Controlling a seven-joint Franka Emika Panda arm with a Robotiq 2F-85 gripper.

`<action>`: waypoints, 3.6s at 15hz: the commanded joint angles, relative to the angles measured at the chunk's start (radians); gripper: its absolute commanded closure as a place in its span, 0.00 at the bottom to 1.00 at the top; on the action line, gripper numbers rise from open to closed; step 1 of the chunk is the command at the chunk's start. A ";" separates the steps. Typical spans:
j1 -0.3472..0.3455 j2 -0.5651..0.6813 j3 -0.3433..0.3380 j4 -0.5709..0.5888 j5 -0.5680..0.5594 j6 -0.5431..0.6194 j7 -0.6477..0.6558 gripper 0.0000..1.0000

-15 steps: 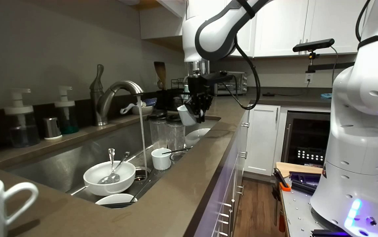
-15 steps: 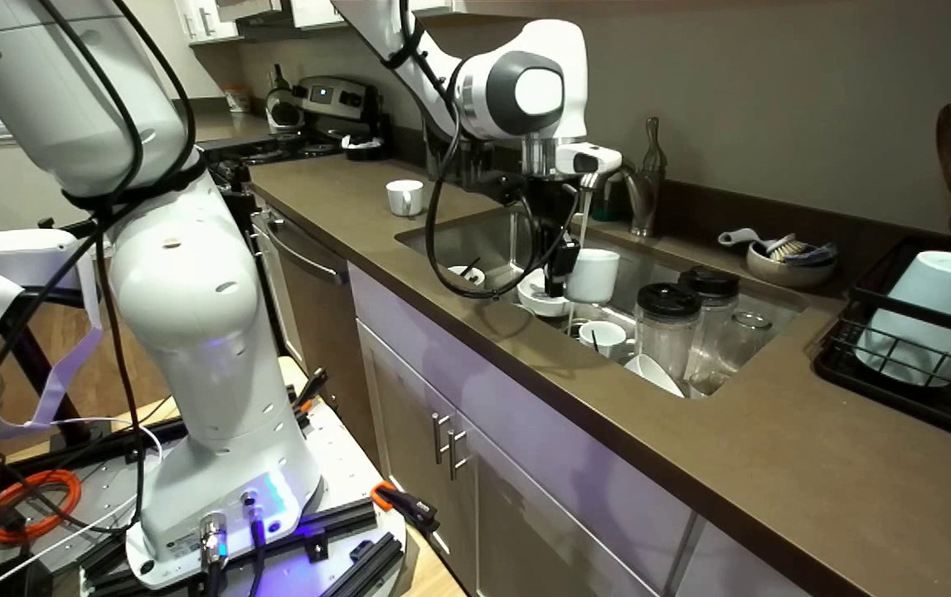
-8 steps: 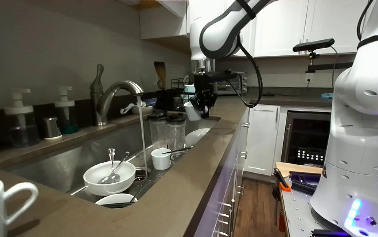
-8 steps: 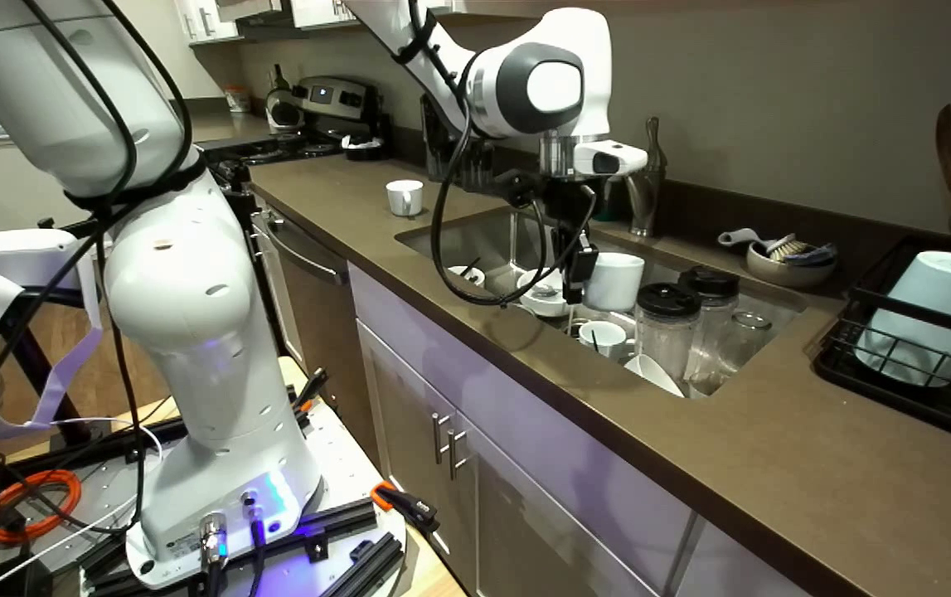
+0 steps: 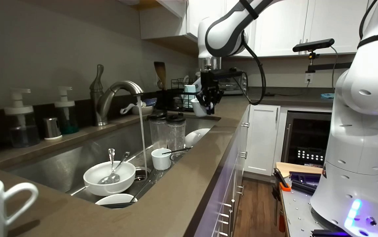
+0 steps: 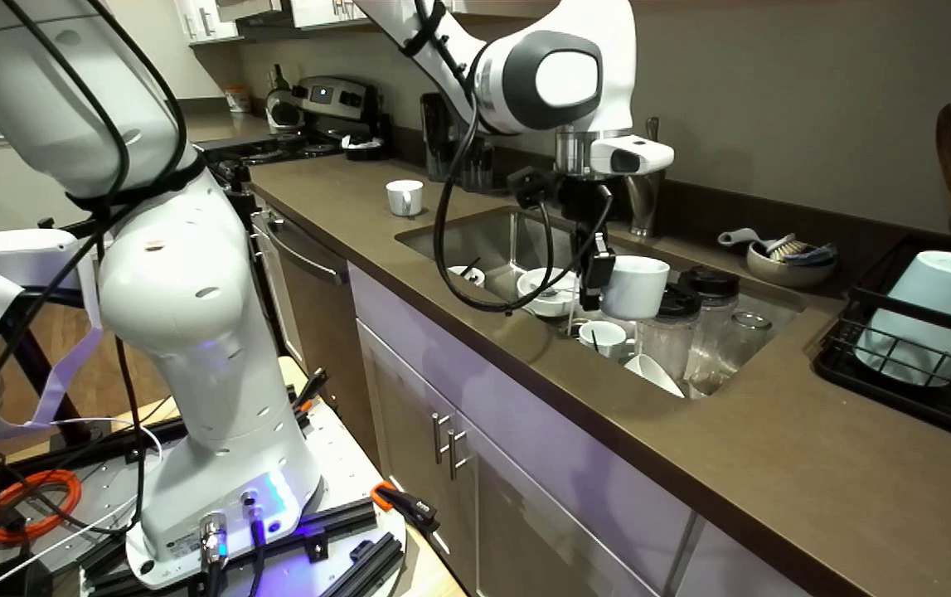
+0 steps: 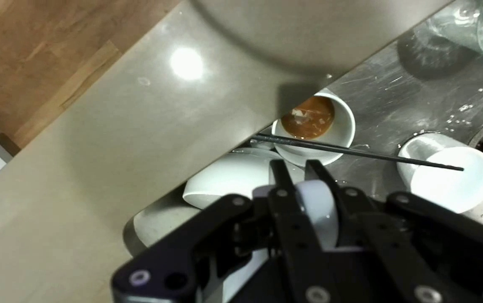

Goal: Take the white mug from the left side of the sink, fill it with water, and place it on the right side on the sink

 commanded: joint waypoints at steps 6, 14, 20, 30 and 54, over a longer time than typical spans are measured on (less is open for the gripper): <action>-0.060 -0.028 -0.050 0.009 0.004 0.022 -0.052 0.93; -0.094 -0.030 -0.112 0.027 0.022 0.015 -0.130 0.93; -0.097 -0.011 -0.120 0.029 0.021 0.005 -0.124 0.84; -0.116 0.013 -0.165 0.066 0.046 -0.017 -0.175 0.93; -0.152 0.039 -0.232 0.088 0.083 -0.009 -0.262 0.93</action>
